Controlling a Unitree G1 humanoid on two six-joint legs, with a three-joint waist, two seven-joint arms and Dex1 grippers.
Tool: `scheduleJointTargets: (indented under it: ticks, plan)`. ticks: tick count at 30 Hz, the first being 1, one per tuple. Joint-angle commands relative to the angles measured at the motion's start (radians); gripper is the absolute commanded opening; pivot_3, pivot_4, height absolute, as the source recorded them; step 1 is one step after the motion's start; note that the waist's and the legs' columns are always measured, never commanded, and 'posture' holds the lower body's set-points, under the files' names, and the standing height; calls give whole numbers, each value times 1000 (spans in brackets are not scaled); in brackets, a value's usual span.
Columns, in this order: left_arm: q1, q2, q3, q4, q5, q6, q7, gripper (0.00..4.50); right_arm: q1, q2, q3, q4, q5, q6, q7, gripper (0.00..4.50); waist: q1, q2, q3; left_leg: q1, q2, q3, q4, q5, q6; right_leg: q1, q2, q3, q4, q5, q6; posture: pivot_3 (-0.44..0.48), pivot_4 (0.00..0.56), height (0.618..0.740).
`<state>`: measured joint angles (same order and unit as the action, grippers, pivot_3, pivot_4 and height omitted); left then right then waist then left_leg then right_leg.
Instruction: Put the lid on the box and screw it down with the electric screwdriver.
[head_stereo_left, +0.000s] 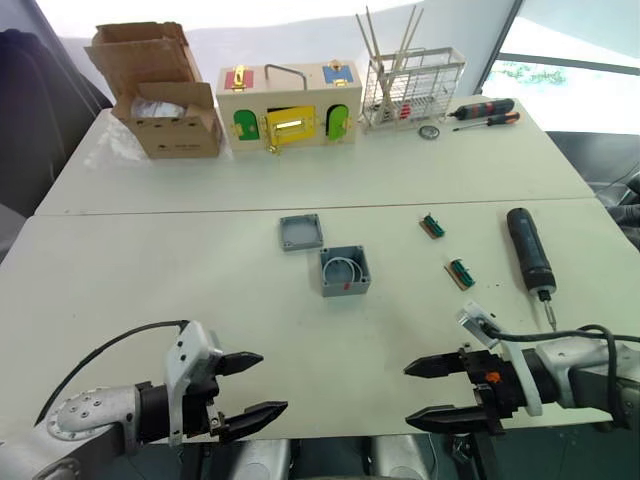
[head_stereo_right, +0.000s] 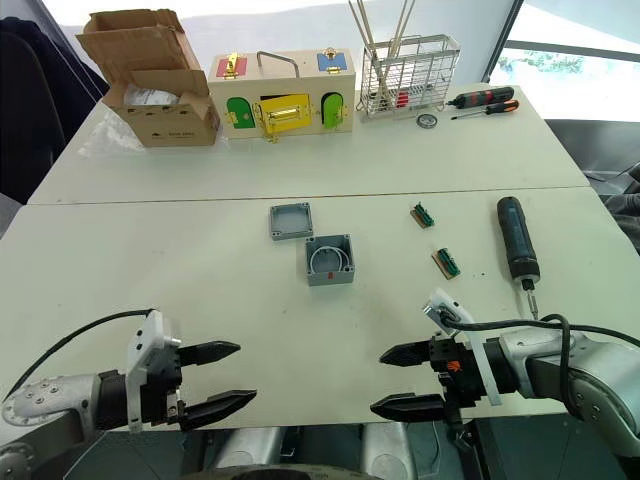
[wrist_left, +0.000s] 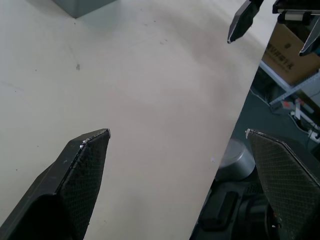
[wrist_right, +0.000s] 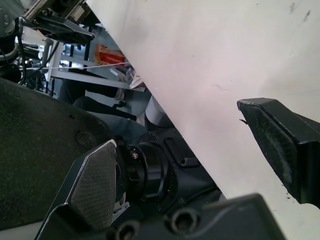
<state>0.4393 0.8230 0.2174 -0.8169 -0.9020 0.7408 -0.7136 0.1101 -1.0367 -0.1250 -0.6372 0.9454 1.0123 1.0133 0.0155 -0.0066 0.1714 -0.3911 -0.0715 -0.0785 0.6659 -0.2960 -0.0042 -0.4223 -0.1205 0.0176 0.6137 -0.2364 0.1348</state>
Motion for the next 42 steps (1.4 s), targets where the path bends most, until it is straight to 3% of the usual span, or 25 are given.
scheduleJointTargets:
  ticks: [1, 8, 17, 27, 32, 35, 39, 42]
  plan:
    - [-16, 0, 21, 3, -28, 3, -4, 4500, -5, 19, -10, -34, 4, -26, -22, 4468, -1, 0, 0, 0, 0, 0, 0, 0, 0, 0, 0, 0, 0, 0, 0, 0, 150, 734]
    - [-53, 22, 47, 10, -60, 32, 4, 4500, -21, 53, 43, -48, -132, -106, -124, 4468, -1, 0, 0, 0, 0, 0, 0, 0, 0, 0, 0, 0, 0, 0, 0, 0, 150, 734]
    - [-126, 28, 61, 20, -114, 73, 42, 4500, -61, 101, 15, -18, -25, -82, -108, 4468, -1, 0, 0, 0, 0, 0, 0, 0, 0, 0, 0, 0, 0, 0, 1, 0, 150, 734]
    - [-195, 86, 20, 23, -1, 105, 106, 4500, -96, 104, 26, -14, 12, 14, -208, 4468, -1, 0, 0, 0, 0, 0, 0, 0, 0, 0, 0, 0, 0, 0, 1, 0, 150, 734]
    - [-486, 209, -22, 216, -7, 161, -12, 4500, -180, 125, -4, -4, 6, -19, -226, 4468, 3, 0, 0, 0, 0, -1, 1, 1, -1, 0, 1, -1, 2, 0, 1, 0, 150, 734]
    - [-774, 250, -161, 346, 67, 182, -110, 4500, -255, 129, -13, 16, 14, -16, -239, 4468, 0, -1, 0, 0, -1, -1, 1, 1, -1, 0, 1, -2, 2, 2, 4, 0, 150, 734]
    - [-1085, 206, -403, 468, 224, 144, -266, 4500, -305, 136, -3, 22, -12, -23, -262, 4468, -4, -1, 0, 0, -2, 0, 1, 1, -2, 0, 1, -1, 1, 2, 4, 0, 150, 734]
    - [-1223, 125, -561, 521, 326, 104, -359, 4500, -296, 142, 3, 15, -42, -39, -283, 4468, -8, -1, 1, -1, -2, 2, 0, 2, -3, -1, 1, -1, 0, 2, 4, 0, 150, 734]
